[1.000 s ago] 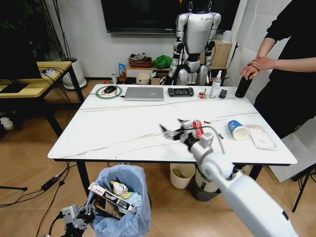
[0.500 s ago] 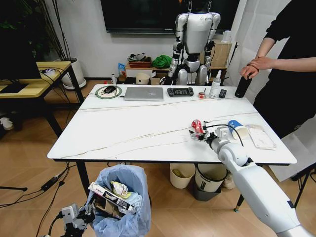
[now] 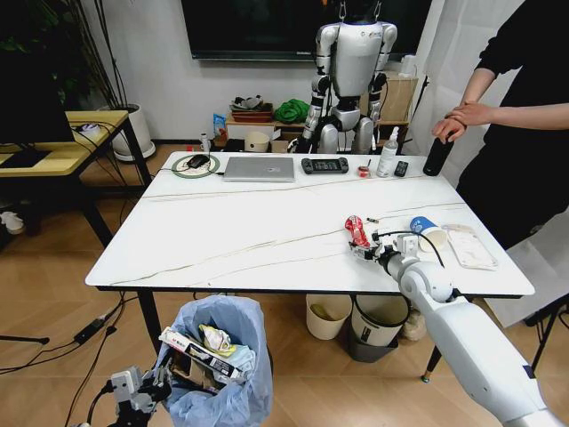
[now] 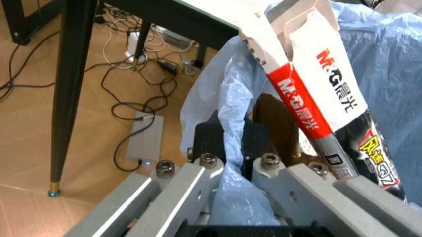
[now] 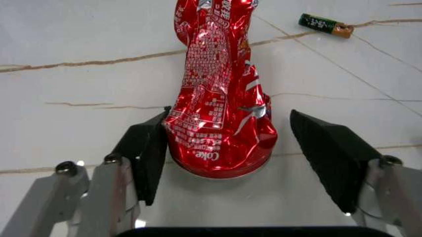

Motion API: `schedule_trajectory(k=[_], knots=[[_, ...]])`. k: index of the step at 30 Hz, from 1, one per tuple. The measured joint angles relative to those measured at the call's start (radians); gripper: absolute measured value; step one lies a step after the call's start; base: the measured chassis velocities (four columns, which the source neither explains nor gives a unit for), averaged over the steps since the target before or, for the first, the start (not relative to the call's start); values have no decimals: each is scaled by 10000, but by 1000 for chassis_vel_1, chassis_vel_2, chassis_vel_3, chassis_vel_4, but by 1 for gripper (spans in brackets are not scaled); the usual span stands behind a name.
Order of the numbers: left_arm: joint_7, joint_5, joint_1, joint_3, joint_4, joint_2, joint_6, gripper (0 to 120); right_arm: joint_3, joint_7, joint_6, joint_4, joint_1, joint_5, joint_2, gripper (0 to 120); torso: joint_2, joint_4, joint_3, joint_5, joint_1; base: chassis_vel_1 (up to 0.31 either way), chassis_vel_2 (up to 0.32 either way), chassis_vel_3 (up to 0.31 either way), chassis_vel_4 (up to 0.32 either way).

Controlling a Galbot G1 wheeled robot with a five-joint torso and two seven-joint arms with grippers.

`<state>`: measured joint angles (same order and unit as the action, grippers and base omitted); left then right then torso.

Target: Pick up the trash bin and place the trash from the table into it.

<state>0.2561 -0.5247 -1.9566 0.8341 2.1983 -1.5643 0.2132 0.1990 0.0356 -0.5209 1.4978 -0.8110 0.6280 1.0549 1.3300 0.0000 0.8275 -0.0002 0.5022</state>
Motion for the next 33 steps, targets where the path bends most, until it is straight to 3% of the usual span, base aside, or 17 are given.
schedule_trajectory(k=[6,16,20,25,33], knots=[[-1,-3,25,-12,-20,-3,0,0,4,-43,52,60,-95,0,-53,45,1,-1,0,0,0,0,0,0,0],[-3,-14,50,-7,-90,2,0,0,-35,-193,240,161,-93,40,21,44,0,-1,0,4,0,0,0,0,0],[-8,-34,66,8,-114,12,0,0,-49,-397,840,458,-87,956,83,44,0,1,0,3,0,0,0,0,0],[-18,-48,78,13,-114,27,0,0,-290,-1110,1506,1768,-548,2115,-322,44,0,1,1,1,0,0,0,0,0],[-63,-50,78,-7,-58,-40,13,0,-2011,-2620,2185,5125,-1478,3258,-1276,44,0,0,0,0,-2,0,0,0,0]])
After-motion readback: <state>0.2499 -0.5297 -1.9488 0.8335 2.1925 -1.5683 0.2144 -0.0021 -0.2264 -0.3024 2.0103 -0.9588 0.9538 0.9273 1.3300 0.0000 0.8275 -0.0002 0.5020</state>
